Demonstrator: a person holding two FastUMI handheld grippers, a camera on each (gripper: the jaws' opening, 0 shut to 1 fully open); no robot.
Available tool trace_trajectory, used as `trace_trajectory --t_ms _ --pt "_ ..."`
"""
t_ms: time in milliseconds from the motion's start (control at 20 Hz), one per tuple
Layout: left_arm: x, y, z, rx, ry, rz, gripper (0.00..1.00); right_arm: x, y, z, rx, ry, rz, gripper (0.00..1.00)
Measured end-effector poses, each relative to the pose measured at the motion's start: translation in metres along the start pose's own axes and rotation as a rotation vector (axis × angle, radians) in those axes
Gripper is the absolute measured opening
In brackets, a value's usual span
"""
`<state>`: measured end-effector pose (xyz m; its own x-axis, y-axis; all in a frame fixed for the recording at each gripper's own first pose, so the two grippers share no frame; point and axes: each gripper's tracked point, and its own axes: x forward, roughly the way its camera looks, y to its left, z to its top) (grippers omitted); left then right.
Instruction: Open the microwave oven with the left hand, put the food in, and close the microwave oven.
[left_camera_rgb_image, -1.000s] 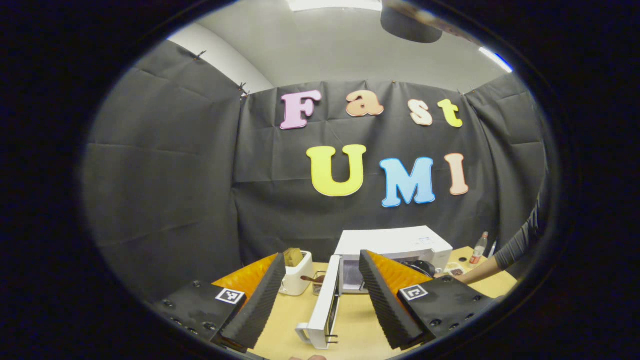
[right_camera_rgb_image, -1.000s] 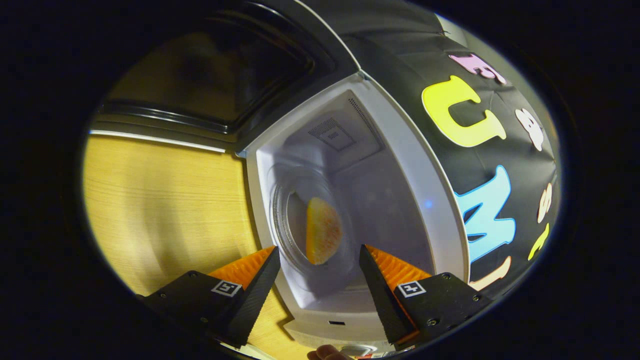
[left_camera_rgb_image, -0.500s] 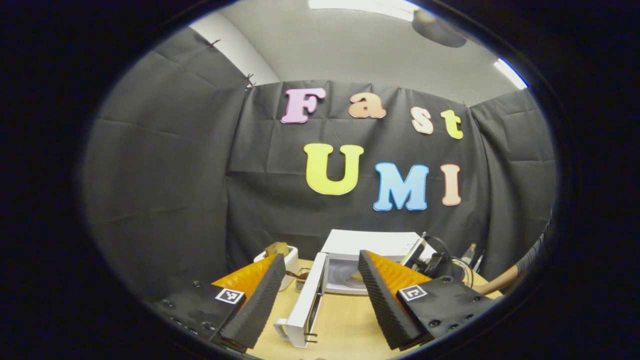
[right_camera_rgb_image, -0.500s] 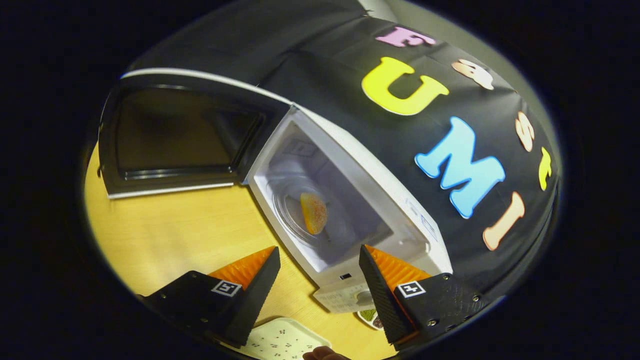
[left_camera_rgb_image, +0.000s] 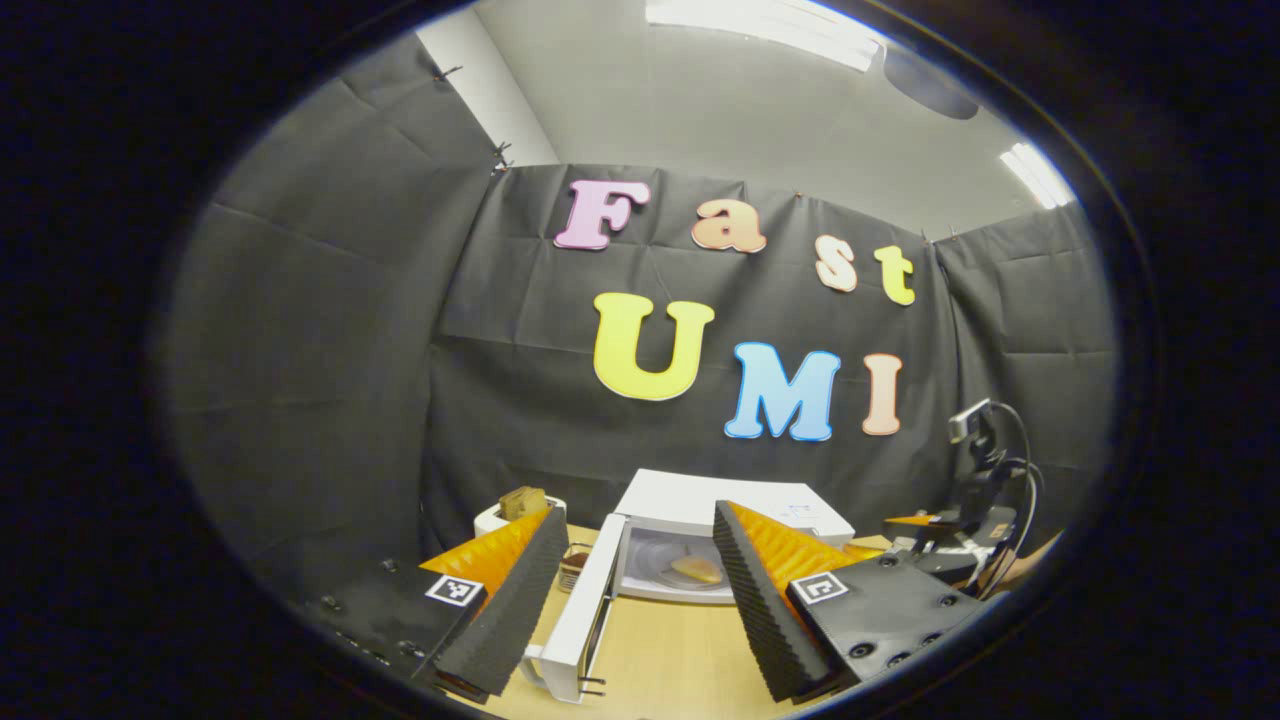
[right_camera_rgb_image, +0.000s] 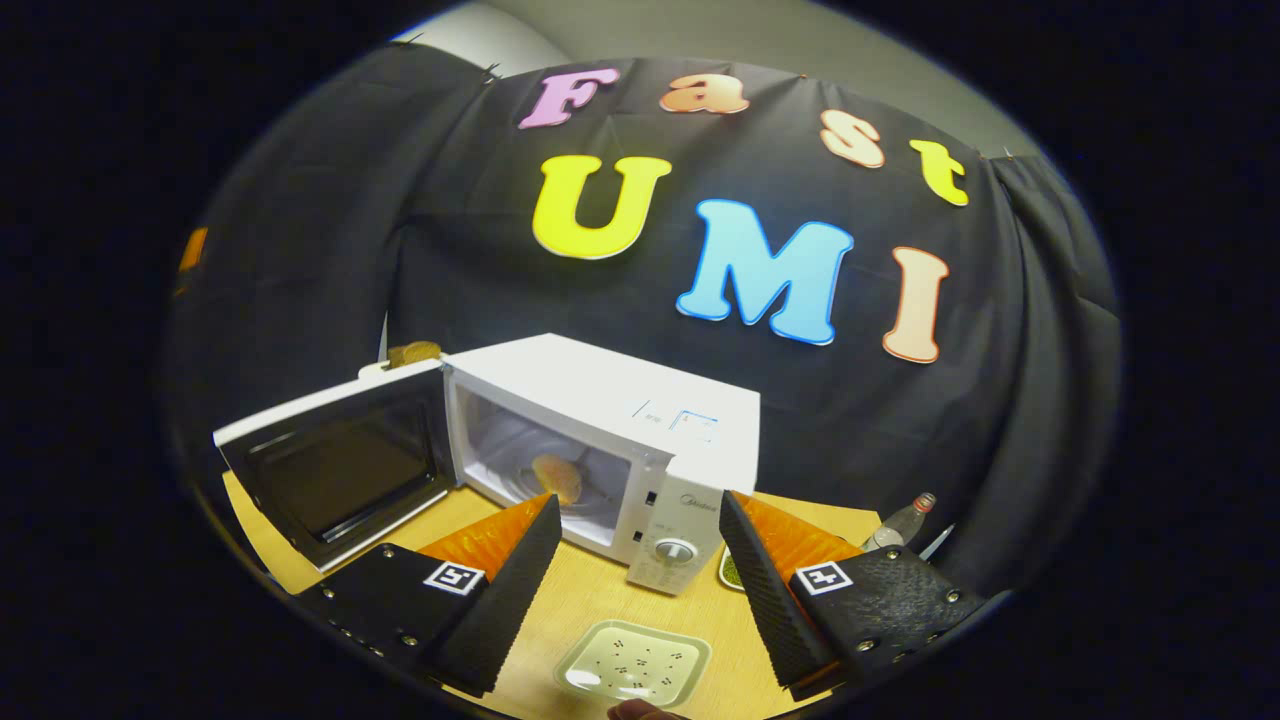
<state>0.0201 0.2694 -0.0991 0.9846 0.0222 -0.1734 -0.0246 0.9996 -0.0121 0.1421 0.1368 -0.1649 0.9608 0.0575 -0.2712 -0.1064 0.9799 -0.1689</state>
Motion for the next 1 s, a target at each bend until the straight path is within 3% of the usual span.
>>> trace_trajectory --t_ms 200,500,900,1000 --pt "0.014 -0.015 0.0 -0.023 -0.006 -0.051 0.94 -0.03 -0.03 0.049 0.088 -0.104 -0.044 0.97" --pt "0.03 -0.022 -0.011 -0.009 0.017 -0.092 0.96 -0.067 -0.057 0.091 0.152 -0.209 -0.113 0.97" --pt "0.046 -0.011 -0.016 -0.038 0.029 -0.115 0.94 -0.081 -0.062 0.104 0.188 -0.23 -0.13 0.97" --pt "0.043 -0.006 -0.025 -0.029 0.057 -0.124 0.85 -0.083 -0.064 0.104 0.189 -0.233 -0.134 0.97"
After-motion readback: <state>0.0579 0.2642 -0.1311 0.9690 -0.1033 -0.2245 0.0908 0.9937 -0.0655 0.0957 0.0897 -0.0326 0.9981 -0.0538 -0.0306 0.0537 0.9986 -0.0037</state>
